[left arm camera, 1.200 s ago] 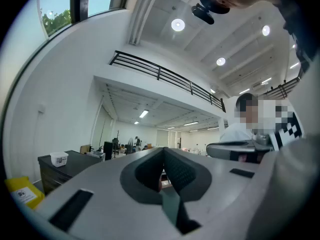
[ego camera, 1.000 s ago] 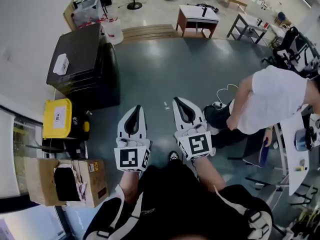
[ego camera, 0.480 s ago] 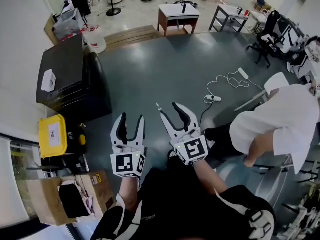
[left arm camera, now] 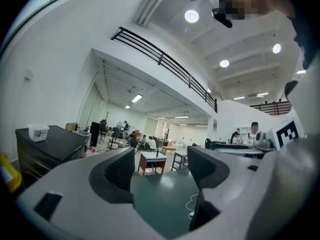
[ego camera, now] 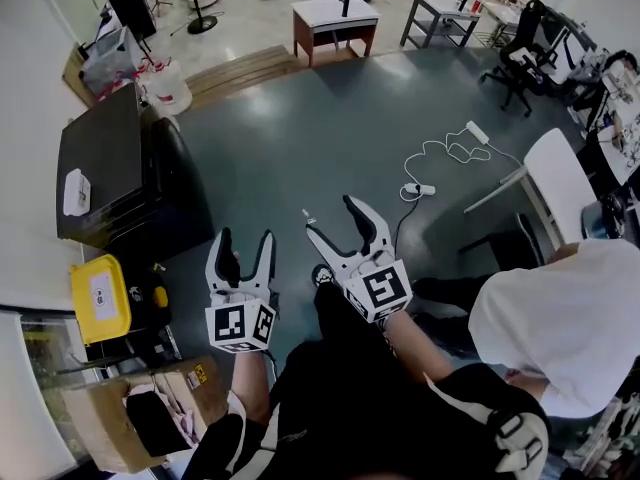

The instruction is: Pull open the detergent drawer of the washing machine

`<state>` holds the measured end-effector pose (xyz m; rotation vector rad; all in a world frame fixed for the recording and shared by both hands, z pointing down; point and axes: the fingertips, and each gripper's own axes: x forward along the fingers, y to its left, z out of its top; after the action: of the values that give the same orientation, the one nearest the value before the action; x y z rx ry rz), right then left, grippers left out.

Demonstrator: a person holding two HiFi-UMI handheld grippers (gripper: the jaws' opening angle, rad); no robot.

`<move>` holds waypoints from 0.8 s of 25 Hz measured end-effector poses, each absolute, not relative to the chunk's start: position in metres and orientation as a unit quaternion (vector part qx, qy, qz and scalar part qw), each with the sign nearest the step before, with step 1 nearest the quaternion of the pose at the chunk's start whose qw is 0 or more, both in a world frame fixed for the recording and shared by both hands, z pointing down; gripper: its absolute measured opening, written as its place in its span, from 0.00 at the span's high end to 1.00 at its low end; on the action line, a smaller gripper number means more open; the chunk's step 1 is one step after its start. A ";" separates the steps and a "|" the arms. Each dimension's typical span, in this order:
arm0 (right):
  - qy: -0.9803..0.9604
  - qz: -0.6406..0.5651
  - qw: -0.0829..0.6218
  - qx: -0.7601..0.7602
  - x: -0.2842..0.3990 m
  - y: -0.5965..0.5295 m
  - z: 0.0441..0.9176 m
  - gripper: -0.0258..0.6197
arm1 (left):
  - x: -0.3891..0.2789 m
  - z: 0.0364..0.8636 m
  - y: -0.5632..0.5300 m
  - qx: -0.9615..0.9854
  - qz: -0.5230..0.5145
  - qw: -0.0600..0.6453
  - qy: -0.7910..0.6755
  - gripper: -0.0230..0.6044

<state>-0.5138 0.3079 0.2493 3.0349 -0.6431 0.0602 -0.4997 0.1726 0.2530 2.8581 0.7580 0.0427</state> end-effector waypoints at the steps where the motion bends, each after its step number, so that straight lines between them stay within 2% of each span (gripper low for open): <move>1: -0.207 0.018 0.018 0.978 -0.500 0.313 0.251 0.45 | -0.485 0.255 0.178 0.962 0.016 0.091 0.257 0.46; 12: -0.195 0.017 0.017 0.981 -0.329 0.408 0.243 0.44 | -0.306 0.243 0.279 0.957 0.012 0.073 0.281 0.46; 20: -0.205 0.019 0.004 0.979 -0.233 0.437 0.250 0.44 | -0.224 0.248 0.308 0.958 0.022 0.055 0.279 0.46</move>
<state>-0.2333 0.4367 0.2500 3.0662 -0.6424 0.0580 -0.2244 0.3081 0.2483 2.9097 0.8475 0.0663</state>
